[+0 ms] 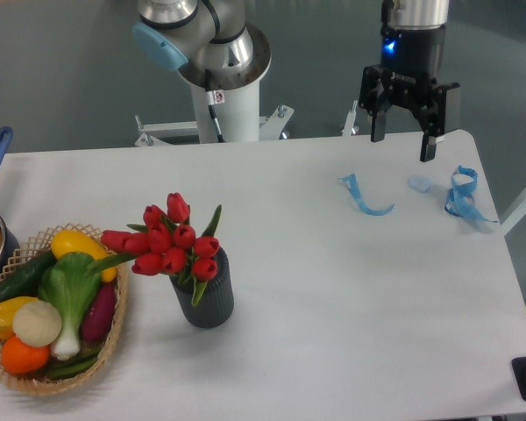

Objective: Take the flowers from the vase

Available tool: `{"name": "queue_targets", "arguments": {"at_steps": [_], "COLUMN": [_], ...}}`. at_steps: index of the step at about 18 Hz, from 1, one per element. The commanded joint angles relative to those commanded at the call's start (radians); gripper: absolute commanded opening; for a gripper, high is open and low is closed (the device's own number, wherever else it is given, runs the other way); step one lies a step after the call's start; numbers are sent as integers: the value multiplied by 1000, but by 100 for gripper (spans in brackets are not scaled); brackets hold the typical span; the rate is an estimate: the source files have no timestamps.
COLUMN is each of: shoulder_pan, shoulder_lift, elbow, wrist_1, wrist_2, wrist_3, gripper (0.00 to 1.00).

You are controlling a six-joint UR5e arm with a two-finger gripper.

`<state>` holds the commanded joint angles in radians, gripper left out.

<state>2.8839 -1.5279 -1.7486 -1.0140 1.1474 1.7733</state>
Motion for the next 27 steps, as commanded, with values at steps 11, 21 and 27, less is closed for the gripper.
{"name": "queue_targets", "arguments": {"at_steps": [11, 21, 27], "shoulder_pan": [-5, 0, -63], "shoulder_lift": [22, 28, 32], "elbow": [-77, -106, -202], "wrist_1": [51, 55, 57], "wrist_2": [-77, -124, -124], "wrist_3": [-247, -275, -308], "gripper": [100, 100, 100]}}
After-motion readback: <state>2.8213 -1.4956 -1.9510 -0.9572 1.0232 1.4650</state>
